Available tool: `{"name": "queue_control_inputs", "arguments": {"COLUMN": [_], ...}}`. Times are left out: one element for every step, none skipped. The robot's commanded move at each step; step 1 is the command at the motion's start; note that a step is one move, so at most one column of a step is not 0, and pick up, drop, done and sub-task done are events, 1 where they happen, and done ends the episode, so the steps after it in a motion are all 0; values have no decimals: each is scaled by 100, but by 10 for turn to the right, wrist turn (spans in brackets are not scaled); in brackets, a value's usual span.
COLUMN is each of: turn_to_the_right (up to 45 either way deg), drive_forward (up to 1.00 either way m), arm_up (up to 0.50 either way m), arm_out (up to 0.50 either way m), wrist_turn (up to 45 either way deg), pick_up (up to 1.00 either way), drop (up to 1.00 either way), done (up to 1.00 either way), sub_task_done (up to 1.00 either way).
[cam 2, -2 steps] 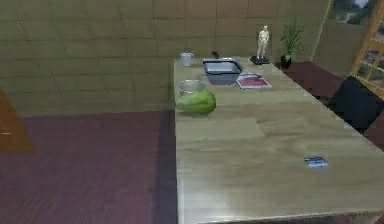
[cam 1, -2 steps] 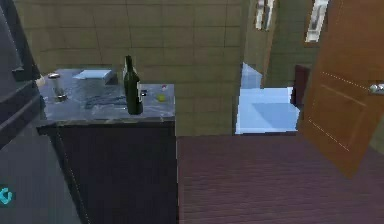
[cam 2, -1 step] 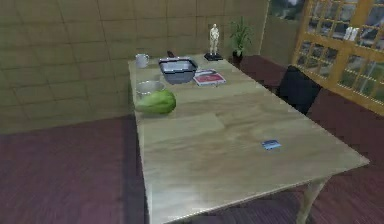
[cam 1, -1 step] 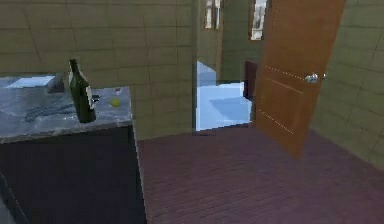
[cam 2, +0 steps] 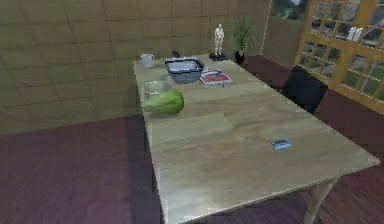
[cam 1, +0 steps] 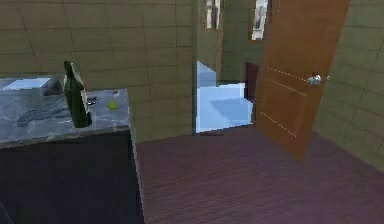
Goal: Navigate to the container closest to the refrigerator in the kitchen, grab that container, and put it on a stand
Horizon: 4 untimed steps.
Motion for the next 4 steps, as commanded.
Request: {"name": "queue_control_inputs", "arguments": {"turn_to_the_right": [240,0,420,0], "drive_forward": [0,30,0,100], "arm_up": [0,0,0,0], "arm_out": [0,0,0,0], "wrist_turn": [0,0,0,0], "pick_up": [0,0,0,0], "drop": [0,0,0,0], "done": [0,0,0,0], "sub_task_done": [0,0,0,0]}}
